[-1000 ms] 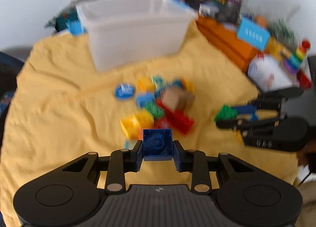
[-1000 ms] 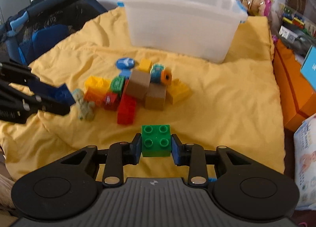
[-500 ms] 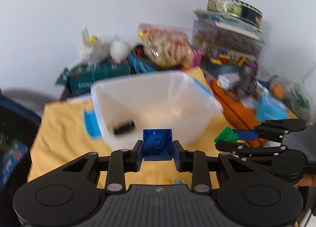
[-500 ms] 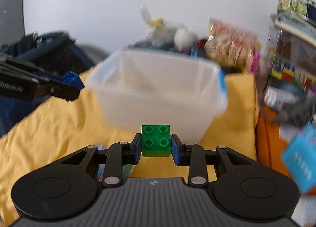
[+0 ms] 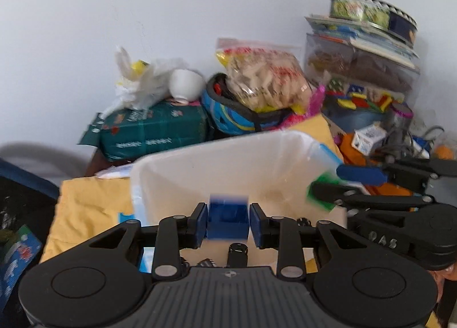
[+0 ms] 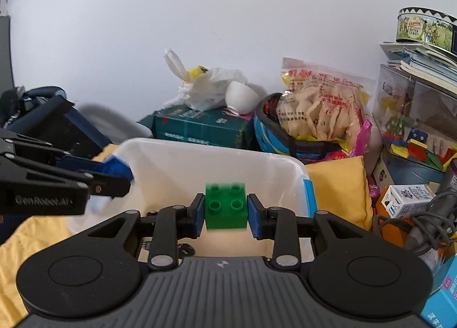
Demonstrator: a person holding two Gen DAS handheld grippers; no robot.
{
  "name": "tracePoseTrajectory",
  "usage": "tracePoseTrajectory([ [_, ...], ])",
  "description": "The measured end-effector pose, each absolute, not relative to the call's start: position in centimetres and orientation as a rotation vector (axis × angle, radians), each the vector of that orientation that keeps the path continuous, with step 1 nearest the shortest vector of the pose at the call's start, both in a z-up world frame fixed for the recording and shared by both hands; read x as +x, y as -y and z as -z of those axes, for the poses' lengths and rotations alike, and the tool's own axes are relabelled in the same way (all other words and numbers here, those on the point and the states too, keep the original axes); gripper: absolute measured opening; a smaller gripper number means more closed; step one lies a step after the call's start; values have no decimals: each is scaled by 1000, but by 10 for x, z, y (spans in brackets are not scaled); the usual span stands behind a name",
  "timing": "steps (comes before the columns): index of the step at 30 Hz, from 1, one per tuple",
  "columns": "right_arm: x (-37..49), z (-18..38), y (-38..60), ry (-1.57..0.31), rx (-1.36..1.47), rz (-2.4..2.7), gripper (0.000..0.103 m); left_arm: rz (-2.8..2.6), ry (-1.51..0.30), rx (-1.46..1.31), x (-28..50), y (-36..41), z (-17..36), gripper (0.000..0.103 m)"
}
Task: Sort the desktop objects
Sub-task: 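Carry the blue and green blocks over the white bin and open both tools, then grasp the grey toy figure with the left tool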
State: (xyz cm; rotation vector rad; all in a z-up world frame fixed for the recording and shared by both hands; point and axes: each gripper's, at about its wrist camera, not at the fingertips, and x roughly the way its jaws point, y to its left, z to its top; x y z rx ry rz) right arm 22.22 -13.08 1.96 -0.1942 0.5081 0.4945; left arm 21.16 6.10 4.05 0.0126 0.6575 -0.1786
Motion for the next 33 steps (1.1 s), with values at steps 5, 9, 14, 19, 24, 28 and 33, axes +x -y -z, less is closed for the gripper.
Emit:
tracePoseTrajectory([
  [5,227,-4,134,-568,-162,-473,54,163,-665,72,201,-58,-31,48],
  [9,210,-8,144,-560,-141,-477,54,179,-642,64,173,-61,-39,51],
  [14,177,-1,156,-587,-135,-502,54,180,-597,73,112,-62,-34,69],
  [19,139,30,163,-689,-181,-565,46,220,-741,162,64,-58,11,69],
  [24,98,62,169,-799,-233,-623,41,250,-914,106,33,-60,52,69],
  [28,78,78,173,-890,-202,-640,41,253,-1012,-21,28,-69,72,69],
  [33,60,86,168,-911,-240,-661,41,235,-1068,-85,37,-69,91,69],
])
